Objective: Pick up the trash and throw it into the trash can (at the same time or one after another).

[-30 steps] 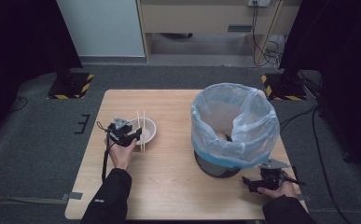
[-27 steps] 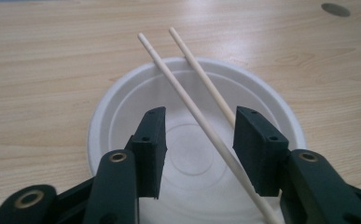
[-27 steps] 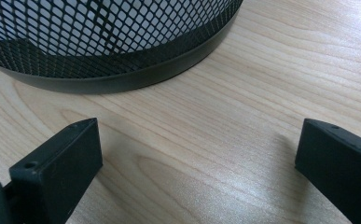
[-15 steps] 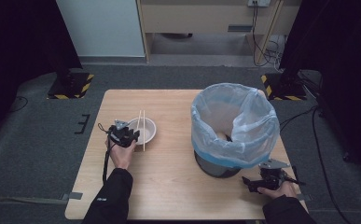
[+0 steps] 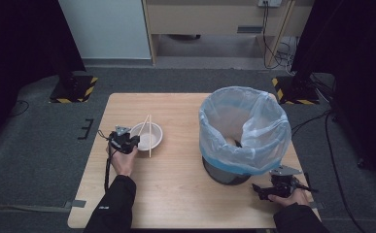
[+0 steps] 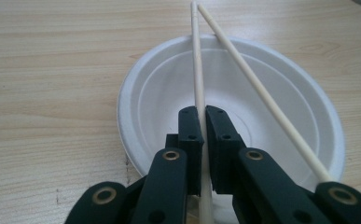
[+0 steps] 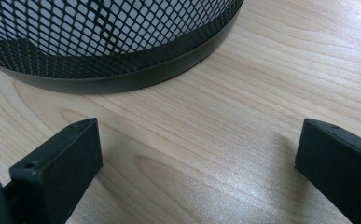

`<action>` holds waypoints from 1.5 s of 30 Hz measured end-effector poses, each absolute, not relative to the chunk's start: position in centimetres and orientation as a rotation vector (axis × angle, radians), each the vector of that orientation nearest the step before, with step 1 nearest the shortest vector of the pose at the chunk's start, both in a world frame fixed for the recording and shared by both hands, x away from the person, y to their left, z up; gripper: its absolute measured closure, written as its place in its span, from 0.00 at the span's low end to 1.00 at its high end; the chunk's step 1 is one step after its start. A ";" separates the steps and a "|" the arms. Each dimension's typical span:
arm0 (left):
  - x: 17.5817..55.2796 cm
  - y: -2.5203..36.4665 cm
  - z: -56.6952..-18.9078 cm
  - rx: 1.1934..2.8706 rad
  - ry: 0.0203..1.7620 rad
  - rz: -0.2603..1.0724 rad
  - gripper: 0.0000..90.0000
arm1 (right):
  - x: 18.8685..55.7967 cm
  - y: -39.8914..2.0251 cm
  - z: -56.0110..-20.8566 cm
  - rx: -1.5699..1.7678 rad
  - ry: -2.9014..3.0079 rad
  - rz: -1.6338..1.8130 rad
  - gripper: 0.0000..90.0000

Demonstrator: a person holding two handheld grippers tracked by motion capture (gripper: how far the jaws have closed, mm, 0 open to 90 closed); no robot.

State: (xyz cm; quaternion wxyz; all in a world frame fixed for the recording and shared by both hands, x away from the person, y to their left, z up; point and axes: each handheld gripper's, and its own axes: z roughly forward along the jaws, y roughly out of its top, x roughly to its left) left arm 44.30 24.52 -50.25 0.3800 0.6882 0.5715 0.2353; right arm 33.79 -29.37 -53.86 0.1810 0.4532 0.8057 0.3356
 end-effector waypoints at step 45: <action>37.5 22.7 -34.3 1.431 0.911 0.644 0.95 | 33.8 -29.4 -53.9 1.280 2.275 0.948 0.01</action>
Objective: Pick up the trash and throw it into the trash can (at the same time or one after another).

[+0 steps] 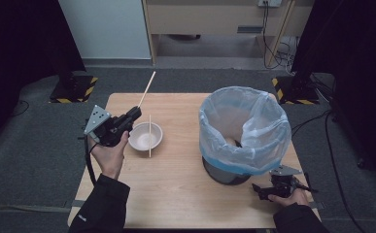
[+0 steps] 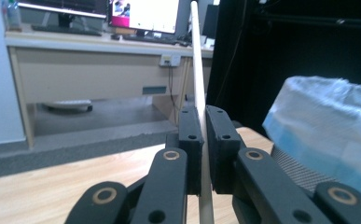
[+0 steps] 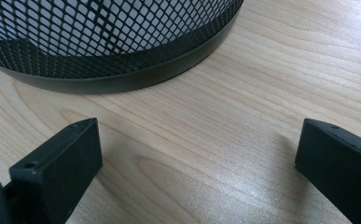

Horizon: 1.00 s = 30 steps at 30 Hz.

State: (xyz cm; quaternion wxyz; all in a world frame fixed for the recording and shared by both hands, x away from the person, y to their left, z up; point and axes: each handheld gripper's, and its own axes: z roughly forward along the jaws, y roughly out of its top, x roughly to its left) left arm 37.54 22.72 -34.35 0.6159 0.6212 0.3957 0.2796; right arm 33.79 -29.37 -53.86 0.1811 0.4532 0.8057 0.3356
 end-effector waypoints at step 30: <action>36.6 16.6 -27.8 1.392 0.691 0.640 0.95 | 33.8 -29.4 -53.9 1.280 2.275 0.948 0.01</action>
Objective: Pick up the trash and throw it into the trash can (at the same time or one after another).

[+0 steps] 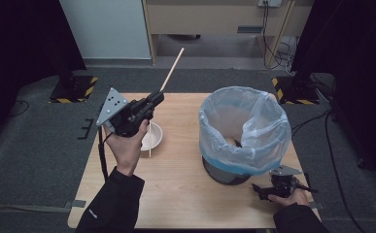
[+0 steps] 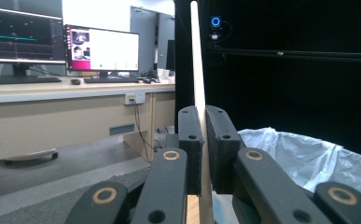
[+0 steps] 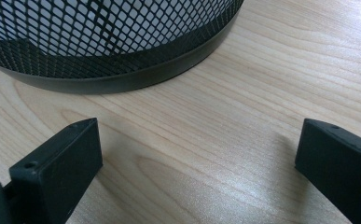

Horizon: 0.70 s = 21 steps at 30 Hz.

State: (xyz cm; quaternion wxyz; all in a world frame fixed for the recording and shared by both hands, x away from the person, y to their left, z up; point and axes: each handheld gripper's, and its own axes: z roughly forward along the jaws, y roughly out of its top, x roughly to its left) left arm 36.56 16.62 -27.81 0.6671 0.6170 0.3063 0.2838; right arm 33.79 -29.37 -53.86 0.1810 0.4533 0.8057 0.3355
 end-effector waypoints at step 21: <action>36.9 10.5 -25.9 1.411 0.575 0.581 0.95 | 33.8 -29.4 -53.9 1.280 2.275 0.947 0.01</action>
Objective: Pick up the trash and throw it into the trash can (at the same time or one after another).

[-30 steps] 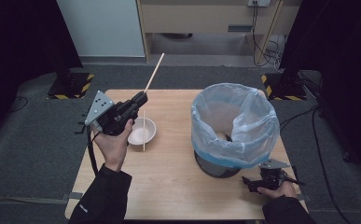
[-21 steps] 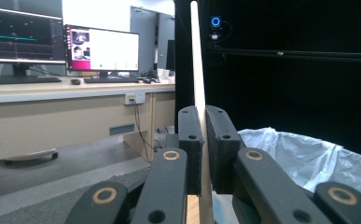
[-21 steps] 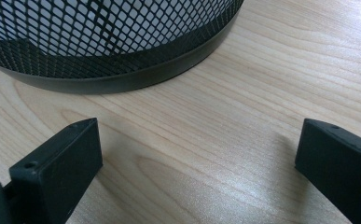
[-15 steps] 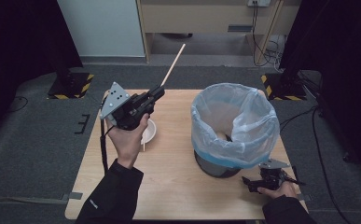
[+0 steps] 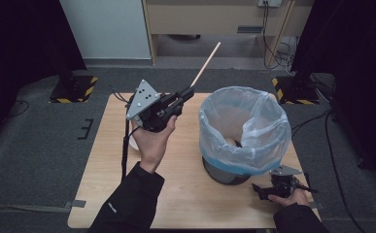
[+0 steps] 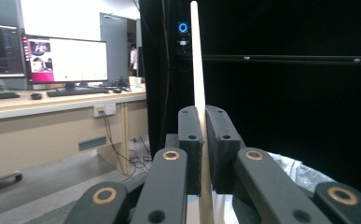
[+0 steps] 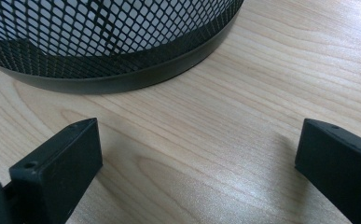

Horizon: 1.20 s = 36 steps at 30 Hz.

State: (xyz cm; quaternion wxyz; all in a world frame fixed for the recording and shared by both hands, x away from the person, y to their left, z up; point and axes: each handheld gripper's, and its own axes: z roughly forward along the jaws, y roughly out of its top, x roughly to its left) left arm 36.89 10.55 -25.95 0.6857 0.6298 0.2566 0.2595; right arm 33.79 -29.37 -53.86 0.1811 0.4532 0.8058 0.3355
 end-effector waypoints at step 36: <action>40.2 1.6 -28.1 1.565 0.531 0.415 0.80 | 33.8 -29.4 -53.9 1.267 2.277 0.951 0.01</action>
